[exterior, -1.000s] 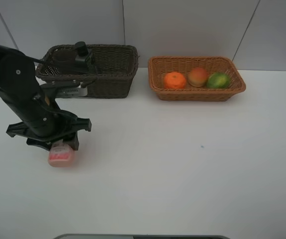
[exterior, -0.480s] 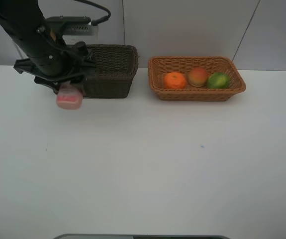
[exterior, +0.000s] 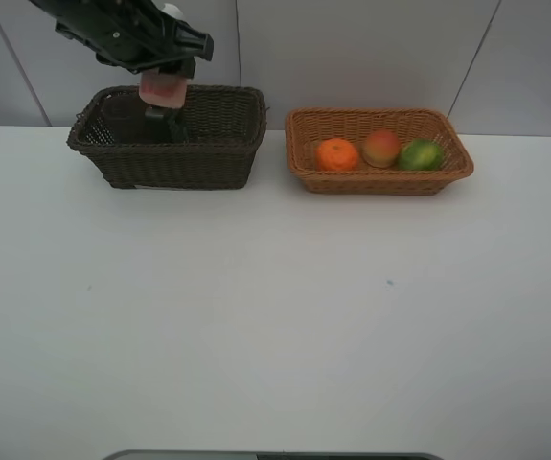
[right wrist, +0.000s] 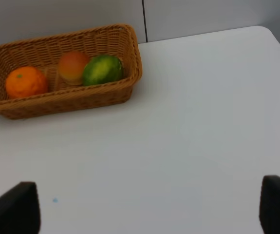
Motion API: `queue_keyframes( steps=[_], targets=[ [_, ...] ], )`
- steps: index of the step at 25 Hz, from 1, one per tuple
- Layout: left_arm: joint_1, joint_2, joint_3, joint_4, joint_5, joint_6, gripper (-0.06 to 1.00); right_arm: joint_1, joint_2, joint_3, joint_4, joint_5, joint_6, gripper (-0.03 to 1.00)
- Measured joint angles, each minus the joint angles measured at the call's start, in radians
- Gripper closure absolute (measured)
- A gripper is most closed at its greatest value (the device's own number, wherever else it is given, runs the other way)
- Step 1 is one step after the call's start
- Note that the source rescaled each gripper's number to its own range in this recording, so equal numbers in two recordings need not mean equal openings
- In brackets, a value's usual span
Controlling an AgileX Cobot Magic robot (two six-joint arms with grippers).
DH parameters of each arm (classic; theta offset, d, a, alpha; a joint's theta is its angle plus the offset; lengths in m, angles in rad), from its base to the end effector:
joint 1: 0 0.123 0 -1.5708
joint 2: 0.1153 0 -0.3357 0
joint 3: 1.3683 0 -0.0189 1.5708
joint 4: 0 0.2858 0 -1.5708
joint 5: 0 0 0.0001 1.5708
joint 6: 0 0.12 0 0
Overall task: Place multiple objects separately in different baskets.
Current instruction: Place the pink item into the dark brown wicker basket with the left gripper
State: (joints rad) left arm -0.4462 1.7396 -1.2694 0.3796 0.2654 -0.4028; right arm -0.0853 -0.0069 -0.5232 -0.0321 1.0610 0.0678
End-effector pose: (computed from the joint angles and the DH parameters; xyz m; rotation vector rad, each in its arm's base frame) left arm 0.4224 -0.1891 0.2855 0.3958 2.1665 -0.1627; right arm -0.0036 -0.0031 0.2886 0.1561 2.0084 -0.0493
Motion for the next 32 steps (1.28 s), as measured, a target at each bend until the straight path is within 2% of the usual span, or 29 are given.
queue_keyframes(
  steps=[6,10,14,22,32],
  targets=[
    [0.037,0.120,0.000,0.086,-0.216,0.000,0.31,0.000,0.000,0.000,0.001,0.000,0.000,-0.03],
    [0.046,0.202,0.000,0.091,-0.347,0.020,0.31,0.000,0.000,0.000,0.001,0.000,0.000,-0.03],
    [0.046,0.271,0.000,0.094,-0.429,0.068,0.31,0.000,0.000,0.000,0.001,0.000,0.000,-0.03],
    [0.051,0.332,0.000,0.098,-0.481,0.100,0.31,0.000,0.000,0.000,0.001,0.000,0.000,-0.03],
    [0.051,0.348,0.000,0.098,-0.492,0.101,0.31,0.000,0.000,0.000,0.000,0.000,0.000,-0.03]
  ],
)
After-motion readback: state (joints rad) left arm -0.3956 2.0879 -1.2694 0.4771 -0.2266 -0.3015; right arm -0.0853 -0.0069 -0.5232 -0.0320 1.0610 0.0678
